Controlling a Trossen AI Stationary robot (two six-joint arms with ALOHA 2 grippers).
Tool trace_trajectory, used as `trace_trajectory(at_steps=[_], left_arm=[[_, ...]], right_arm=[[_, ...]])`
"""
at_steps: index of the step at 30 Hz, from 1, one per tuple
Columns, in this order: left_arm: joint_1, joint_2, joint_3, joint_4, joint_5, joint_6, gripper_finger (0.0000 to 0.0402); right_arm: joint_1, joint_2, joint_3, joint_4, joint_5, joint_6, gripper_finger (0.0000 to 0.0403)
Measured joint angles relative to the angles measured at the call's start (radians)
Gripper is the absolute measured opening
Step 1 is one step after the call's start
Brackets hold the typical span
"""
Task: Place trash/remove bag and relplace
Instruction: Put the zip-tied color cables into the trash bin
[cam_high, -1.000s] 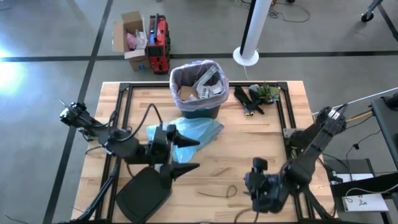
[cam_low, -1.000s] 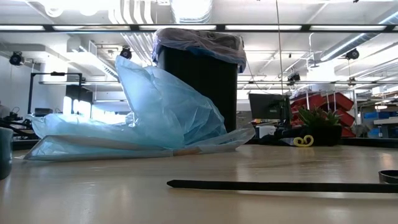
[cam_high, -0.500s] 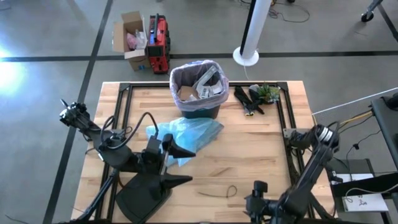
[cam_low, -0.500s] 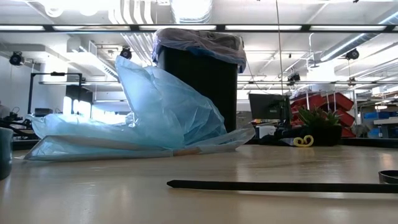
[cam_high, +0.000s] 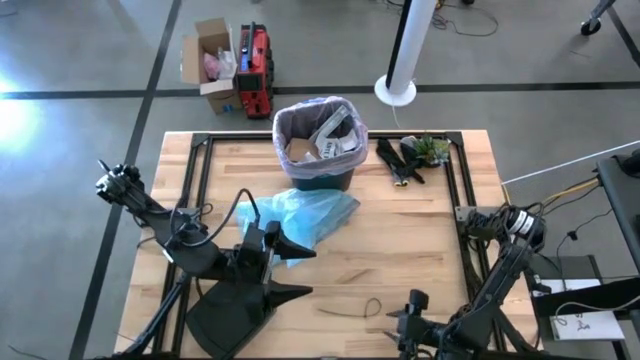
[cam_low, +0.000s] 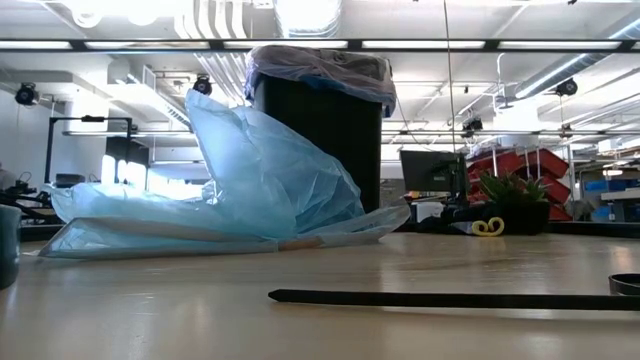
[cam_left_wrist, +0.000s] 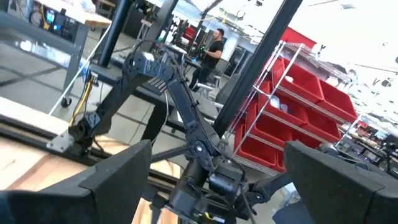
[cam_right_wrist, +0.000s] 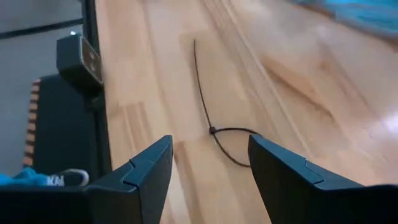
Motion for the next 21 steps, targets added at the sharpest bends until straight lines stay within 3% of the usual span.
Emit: trace_trajectory(at_steps=[5,8,12,21], left_arm=[[0.001,0.0,-0.02,0.0,-0.018,-0.051,0.035],[0.001,0.0,-0.021,0.005,-0.037,-0.061,0.035],[0.001,0.0,-0.021,0.03,-0.051,-0.056,0.035],[0.002,0.0,-0.021,0.04,-0.06,-0.055,0.035]], right_arm=[[-0.041,0.0,-0.15,0.363,-0.085,-0.145,0.019],[-0.076,0.0,-0.249,0.572,-0.065,-0.17,0.0189],[-0.114,0.0,-0.328,0.658,-0.023,-0.152,0.018],[-0.142,0.001,-0.401,0.671,-0.137,-0.259,0.0135]])
